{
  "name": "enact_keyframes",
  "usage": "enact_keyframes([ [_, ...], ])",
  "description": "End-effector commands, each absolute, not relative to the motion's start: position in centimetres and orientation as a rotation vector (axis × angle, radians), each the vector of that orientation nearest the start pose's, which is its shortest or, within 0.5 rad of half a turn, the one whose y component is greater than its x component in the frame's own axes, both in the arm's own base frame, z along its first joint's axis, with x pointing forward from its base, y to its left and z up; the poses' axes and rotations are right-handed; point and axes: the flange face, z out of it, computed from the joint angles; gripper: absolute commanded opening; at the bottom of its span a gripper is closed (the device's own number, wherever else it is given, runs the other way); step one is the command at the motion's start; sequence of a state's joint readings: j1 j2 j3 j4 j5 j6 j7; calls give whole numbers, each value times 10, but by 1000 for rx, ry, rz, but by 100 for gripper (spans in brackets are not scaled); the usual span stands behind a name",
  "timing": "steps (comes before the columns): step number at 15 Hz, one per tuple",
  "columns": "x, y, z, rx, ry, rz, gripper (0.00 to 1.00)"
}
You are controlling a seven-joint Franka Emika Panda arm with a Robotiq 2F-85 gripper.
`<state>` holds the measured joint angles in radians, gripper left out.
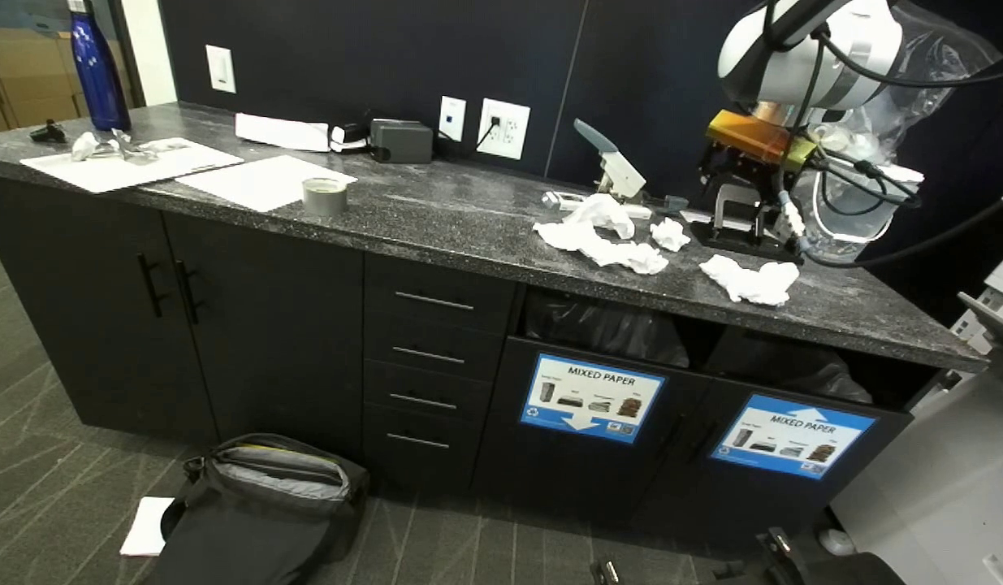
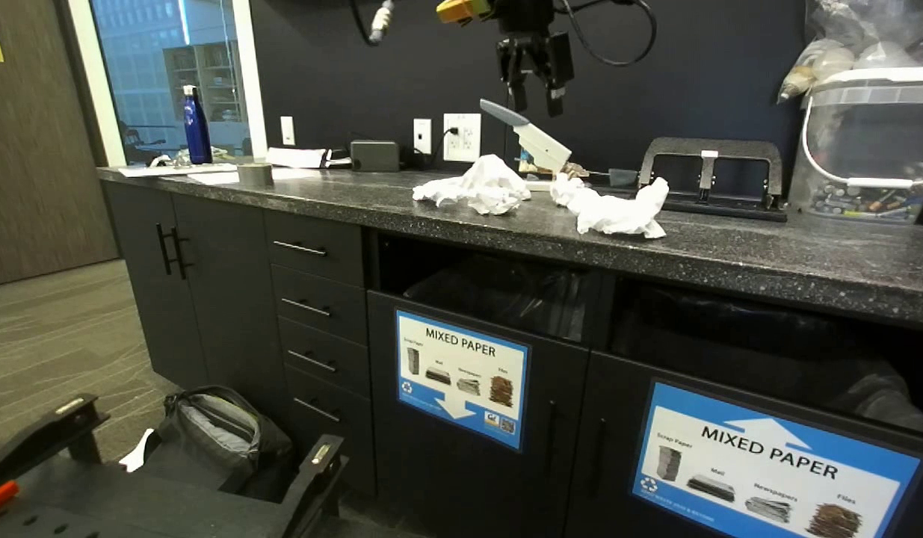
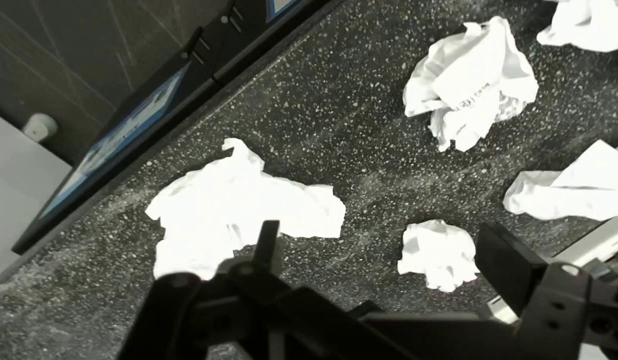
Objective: The papers on the counter and put them in the recycle bin
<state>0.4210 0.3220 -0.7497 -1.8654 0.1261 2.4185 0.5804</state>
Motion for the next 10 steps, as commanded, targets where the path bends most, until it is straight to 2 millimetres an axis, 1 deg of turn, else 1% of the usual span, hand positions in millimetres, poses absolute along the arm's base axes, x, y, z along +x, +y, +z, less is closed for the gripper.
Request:
enact_keyframes([
  [1, 650, -200, 409, -2686, 1655, -346, 100],
  [2, 654, -206, 397, -2615, 1710, -312, 100],
  [3, 659, -211, 392, -2547, 1765, -289, 100],
  [5, 671, -222, 372, -2416, 1877, -271, 100],
  [7, 682, -236, 361, -2290, 1982, -267, 100],
  [8, 687, -241, 354, -2234, 2038, -293, 100],
  [9, 692, -245, 350, -2175, 2091, -302, 100],
  [10, 696, -249, 352, -2119, 2144, -312, 100],
])
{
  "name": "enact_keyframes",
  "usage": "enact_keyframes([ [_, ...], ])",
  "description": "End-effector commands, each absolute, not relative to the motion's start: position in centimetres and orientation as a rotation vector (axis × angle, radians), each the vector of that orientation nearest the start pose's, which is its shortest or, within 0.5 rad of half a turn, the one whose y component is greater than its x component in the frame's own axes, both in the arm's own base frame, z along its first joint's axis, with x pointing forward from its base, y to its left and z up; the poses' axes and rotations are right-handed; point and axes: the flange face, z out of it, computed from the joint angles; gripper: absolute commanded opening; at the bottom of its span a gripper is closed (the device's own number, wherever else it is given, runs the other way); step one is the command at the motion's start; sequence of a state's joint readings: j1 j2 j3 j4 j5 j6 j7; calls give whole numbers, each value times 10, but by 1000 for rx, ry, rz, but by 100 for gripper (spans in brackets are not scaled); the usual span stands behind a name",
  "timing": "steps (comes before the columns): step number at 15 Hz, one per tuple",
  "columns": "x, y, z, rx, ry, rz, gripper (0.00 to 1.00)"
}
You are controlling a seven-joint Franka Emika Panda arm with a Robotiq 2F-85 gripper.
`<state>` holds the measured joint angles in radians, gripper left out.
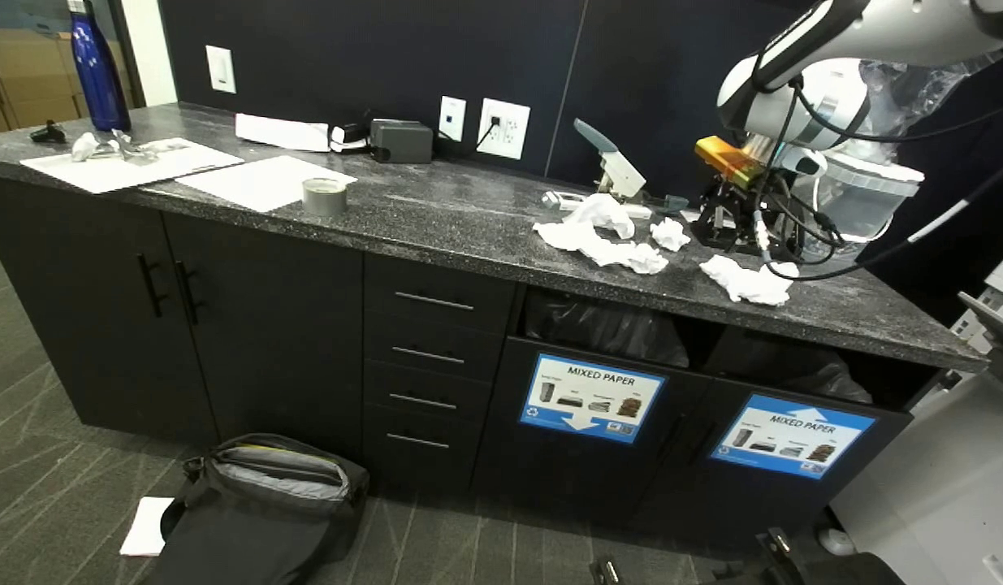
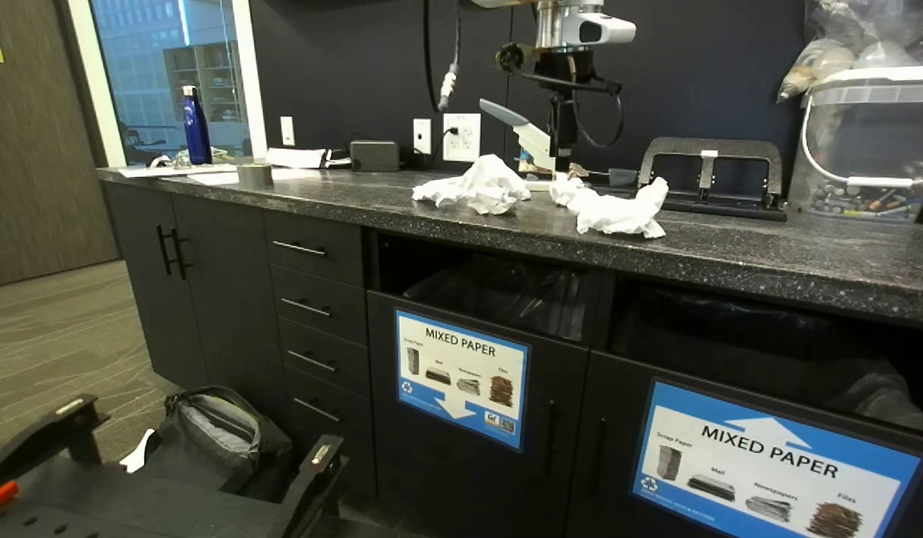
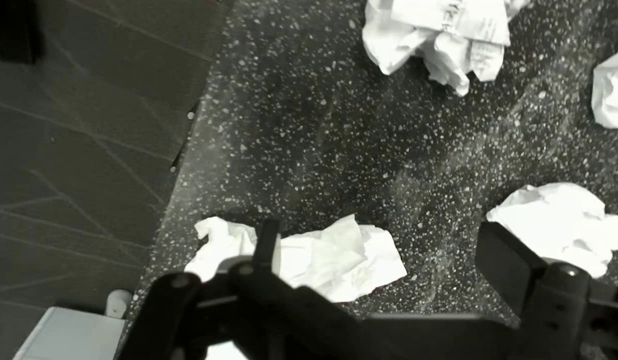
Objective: The papers on the counter and put them in the recycle bin
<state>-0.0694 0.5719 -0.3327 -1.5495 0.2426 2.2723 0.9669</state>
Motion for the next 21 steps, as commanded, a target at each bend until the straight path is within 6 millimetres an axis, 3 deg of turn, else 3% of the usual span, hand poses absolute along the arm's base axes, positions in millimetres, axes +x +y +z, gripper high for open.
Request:
enact_keyframes([
  [1, 700, -251, 349, -2063, 2198, -333, 100],
  [9, 698, -240, 347, -1929, 2409, -229, 100],
  [13, 687, -251, 346, -1851, 2507, -196, 100],
  [21, 683, -284, 304, -1765, 2527, -98, 100],
])
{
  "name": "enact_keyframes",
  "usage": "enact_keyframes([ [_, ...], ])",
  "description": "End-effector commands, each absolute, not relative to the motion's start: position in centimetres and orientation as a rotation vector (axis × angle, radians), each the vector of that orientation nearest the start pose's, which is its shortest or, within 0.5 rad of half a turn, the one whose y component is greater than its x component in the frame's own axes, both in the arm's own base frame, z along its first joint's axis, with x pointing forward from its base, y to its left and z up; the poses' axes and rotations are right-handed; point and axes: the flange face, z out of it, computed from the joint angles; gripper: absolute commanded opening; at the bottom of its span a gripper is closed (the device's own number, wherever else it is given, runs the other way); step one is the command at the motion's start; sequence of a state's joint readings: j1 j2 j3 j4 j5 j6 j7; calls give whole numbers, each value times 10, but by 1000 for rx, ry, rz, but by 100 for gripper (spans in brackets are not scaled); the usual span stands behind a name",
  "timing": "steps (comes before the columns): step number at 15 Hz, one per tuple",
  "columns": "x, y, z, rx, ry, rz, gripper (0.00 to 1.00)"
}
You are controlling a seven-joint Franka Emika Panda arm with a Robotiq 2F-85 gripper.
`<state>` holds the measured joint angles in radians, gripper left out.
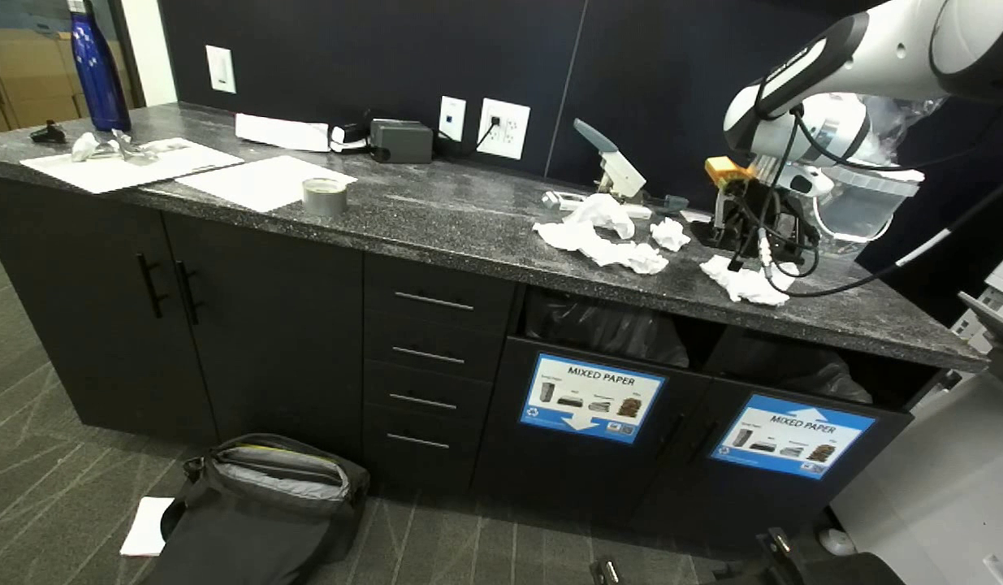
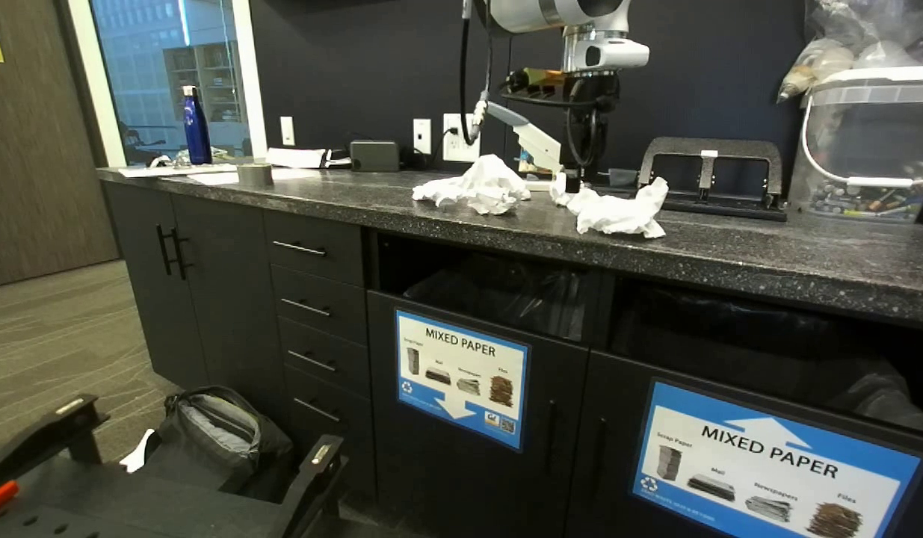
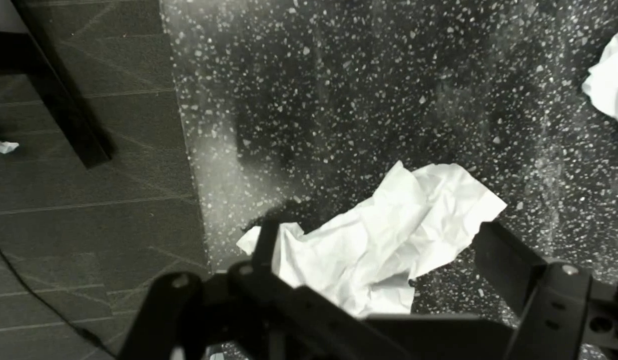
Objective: The papers on the counter and put them in the recycle bin
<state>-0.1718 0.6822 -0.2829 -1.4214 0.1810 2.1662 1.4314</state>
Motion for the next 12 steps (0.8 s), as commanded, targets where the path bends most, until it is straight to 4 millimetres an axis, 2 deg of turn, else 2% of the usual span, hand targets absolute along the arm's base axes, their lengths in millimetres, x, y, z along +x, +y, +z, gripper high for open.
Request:
enact_keyframes([
  [1, 684, -287, 296, -1760, 2528, -69, 100],
  [3, 685, -293, 283, -1766, 2531, -66, 100],
  [4, 686, -295, 280, -1761, 2534, -62, 94],
  [5, 687, -297, 276, -1779, 2538, -74, 74],
  [9, 692, -301, 270, -1829, 2536, -117, 42],
  [11, 693, -300, 275, -1852, 2529, -135, 27],
  [12, 693, -299, 275, -1881, 2519, -139, 22],
])
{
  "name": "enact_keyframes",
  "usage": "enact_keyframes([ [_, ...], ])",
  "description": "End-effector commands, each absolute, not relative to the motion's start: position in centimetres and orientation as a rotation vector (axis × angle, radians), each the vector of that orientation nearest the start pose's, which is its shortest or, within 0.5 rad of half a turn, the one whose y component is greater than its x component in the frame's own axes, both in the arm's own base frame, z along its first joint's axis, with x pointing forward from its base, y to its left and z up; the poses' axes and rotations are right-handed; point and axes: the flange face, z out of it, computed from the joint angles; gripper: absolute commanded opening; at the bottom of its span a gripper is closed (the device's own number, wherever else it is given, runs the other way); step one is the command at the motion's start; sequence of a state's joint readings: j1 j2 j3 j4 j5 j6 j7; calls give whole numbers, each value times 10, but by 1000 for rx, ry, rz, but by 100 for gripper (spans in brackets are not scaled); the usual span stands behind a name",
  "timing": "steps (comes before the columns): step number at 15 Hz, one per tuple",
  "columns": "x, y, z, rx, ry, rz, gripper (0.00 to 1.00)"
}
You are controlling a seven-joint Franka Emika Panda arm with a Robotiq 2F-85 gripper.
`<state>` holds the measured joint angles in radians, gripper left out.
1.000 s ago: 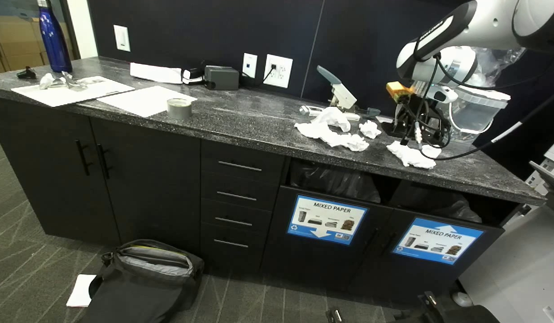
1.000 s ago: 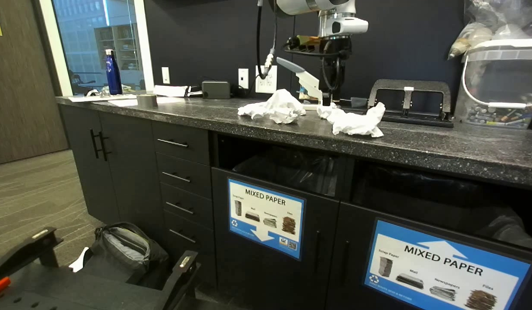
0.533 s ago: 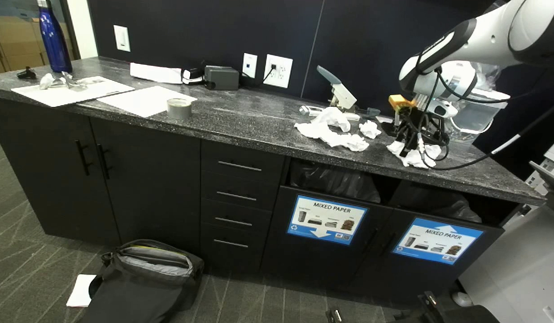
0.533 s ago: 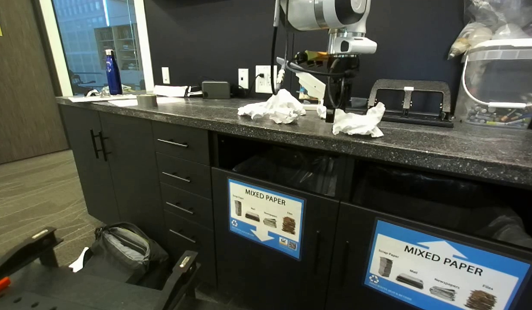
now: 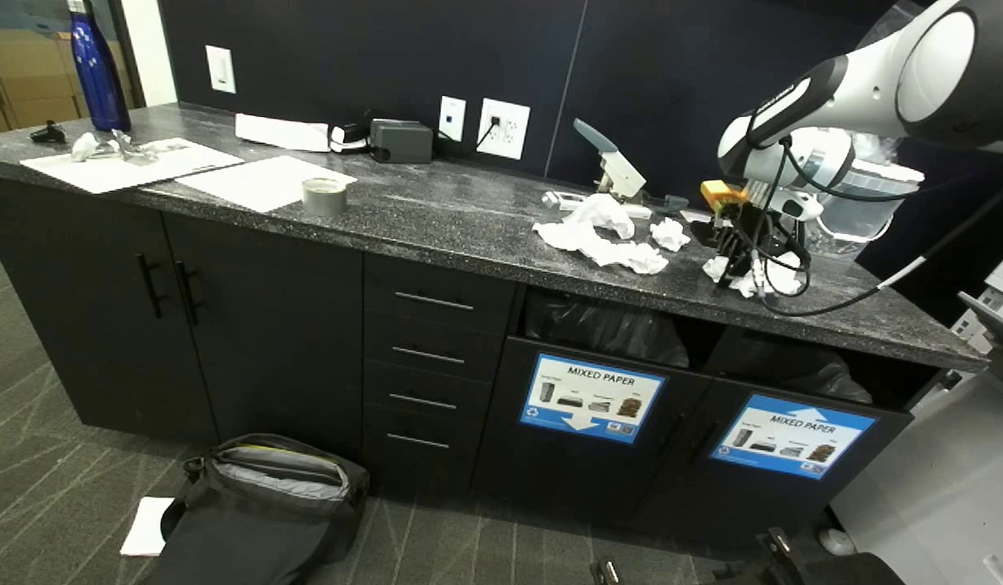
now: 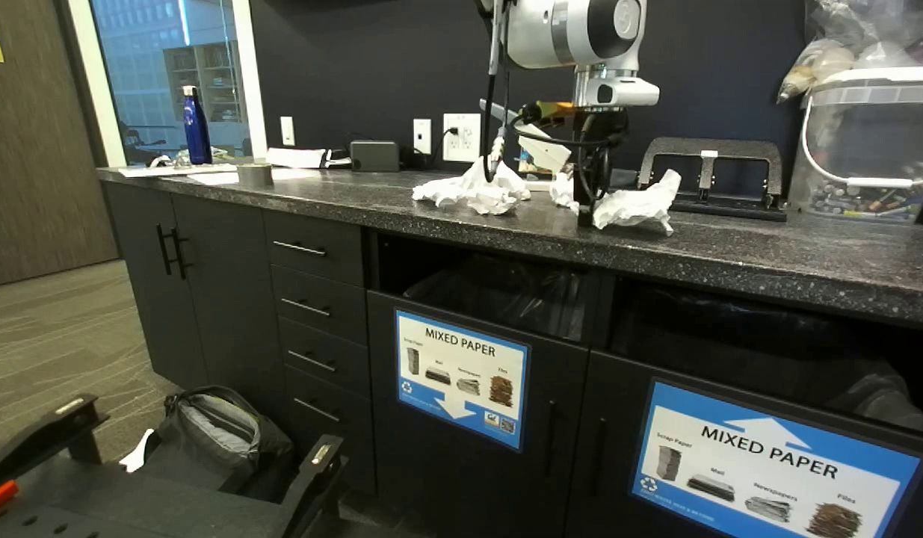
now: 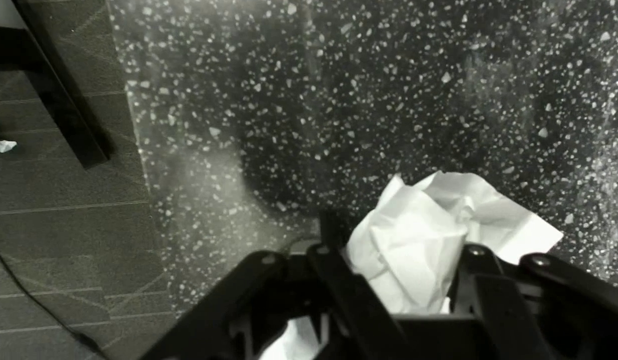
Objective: The papers on the counter and put them in the recycle bin
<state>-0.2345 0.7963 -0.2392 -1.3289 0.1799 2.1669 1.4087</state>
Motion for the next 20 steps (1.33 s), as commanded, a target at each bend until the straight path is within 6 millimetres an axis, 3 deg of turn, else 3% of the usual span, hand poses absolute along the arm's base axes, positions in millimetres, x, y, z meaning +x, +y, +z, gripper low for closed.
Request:
enact_keyframes([
  [1, 690, -295, 276, -1937, 2498, -139, 21],
  [3, 687, -289, 275, -2039, 2451, -145, 17],
  [6, 676, -267, 274, -2256, 2296, -78, 20],
  [11, 639, -202, 266, -2492, 1988, 91, 21],
  [16, 579, -159, 270, -2702, 1680, 282, 20],
  [20, 514, -141, 257, -2873, 1391, 423, 21],
])
